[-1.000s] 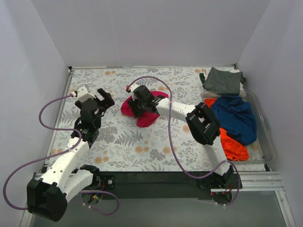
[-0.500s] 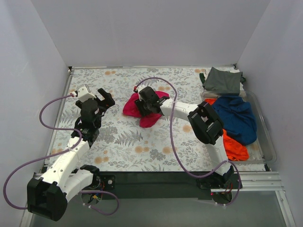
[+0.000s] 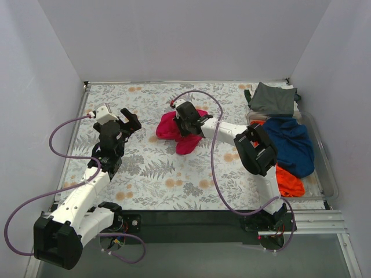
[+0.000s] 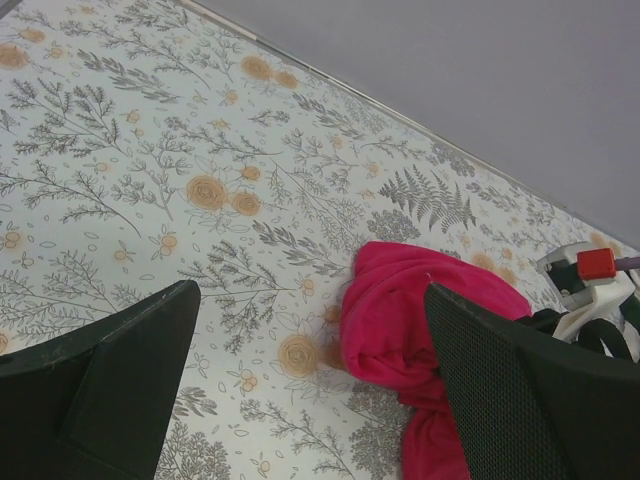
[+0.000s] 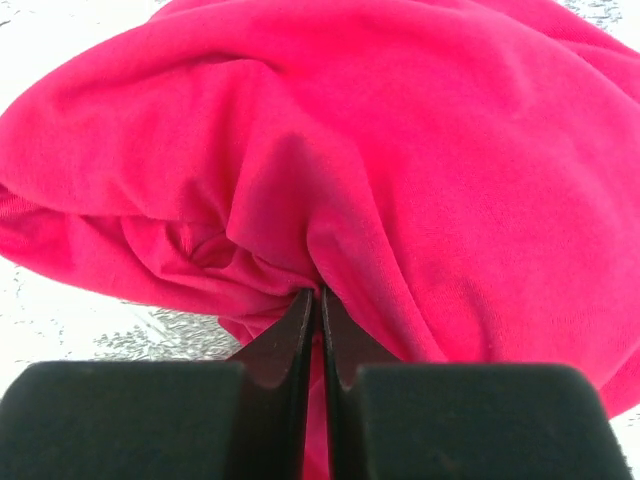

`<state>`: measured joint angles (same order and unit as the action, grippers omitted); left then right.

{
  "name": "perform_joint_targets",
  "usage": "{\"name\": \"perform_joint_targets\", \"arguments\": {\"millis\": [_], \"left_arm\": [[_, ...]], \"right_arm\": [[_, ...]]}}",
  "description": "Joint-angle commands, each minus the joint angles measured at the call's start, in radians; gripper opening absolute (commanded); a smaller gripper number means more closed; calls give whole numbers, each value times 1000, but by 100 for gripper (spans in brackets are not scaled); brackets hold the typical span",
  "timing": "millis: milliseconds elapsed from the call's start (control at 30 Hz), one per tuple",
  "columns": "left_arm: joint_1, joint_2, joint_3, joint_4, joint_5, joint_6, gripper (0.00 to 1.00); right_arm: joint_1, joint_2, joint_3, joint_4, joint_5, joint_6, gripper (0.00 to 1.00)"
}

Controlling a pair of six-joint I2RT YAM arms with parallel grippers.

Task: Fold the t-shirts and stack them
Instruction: Flatten the tshirt out

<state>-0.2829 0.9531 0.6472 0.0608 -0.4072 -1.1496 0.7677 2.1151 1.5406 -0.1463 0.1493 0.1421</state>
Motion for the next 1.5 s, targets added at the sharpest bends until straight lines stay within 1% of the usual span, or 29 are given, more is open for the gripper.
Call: {"name": "perform_joint_targets", "arguments": {"millis": [0, 200, 267, 400, 500, 567, 600, 633, 667, 700, 733, 800, 833, 933, 967, 1000, 1033, 1100, 1133, 1167, 1233, 1300, 1367, 1433, 1467], "left_arm": [[7, -5, -6, 13, -1, 4, 87], [7, -13, -7, 11, 2, 4, 87], [5, -17, -6, 10, -4, 5, 87], [7, -31, -6, 5, -10, 7, 87], [7, -40, -6, 4, -13, 8, 86], [7, -47, -9, 10, -12, 14, 87], [7, -48, -12, 16, 14, 24, 87], [5, -47, -14, 23, 39, 43, 87], [7, -42, -15, 45, 74, 62, 83], [7, -30, -17, 59, 185, 85, 81], [2, -19, -18, 74, 236, 96, 79], [-10, 33, -17, 114, 310, 100, 76], [-28, 79, -8, 131, 368, 99, 76], [-65, 160, 18, 140, 505, 87, 75], [-77, 185, 26, 149, 516, 85, 75], [-99, 235, 43, 152, 519, 97, 75], [-145, 262, 52, 154, 519, 109, 75], [-195, 341, 92, 142, 501, 137, 75], [-240, 367, 106, 136, 502, 137, 75], [-261, 412, 114, 134, 505, 133, 76], [-309, 441, 118, 142, 513, 99, 76], [-320, 463, 100, 191, 515, 79, 76], [-320, 498, 91, 206, 499, 62, 75], [-320, 541, 118, 166, 470, 27, 72], [-320, 584, 121, 163, 473, 8, 67]], "right_arm": [[-7, -36, 3, 34, -8, -7, 1], [-2, -202, 24, 33, -57, -21, 1], [10, -280, 32, 33, -34, -39, 1], [27, -406, 30, 33, 55, -76, 1], [27, -509, 0, 33, 133, -88, 1], [28, -593, -63, 33, 260, -96, 1], [27, -624, -91, 34, 307, -96, 1], [27, -679, -155, 34, 403, -98, 1], [25, -707, -189, 34, 447, -90, 1], [25, -731, -223, 33, 487, -82, 1], [25, -775, -264, 31, 559, -73, 1], [7, -811, -373, 27, 601, -32, 1], [-17, -836, -434, 25, 601, 0, 1], [-59, -854, -514, 24, 561, 43, 1], [-79, -853, -537, 25, 561, 63, 1], [-85, -853, -566, 25, 562, 70, 1], [-93, -850, -574, 25, 555, 76, 1], [-102, -850, -580, 25, 543, 82, 1], [-103, -847, -580, 25, 535, 80, 1], [-108, -843, -577, 27, 538, 80, 1], [-116, -843, -576, 25, 530, 79, 1], [-130, -842, -580, 28, 516, 79, 1], [-139, -843, -596, 39, 500, 79, 1], [-145, -845, -608, 50, 481, 79, 1], [-149, -845, -611, 53, 477, 79, 1]]}}
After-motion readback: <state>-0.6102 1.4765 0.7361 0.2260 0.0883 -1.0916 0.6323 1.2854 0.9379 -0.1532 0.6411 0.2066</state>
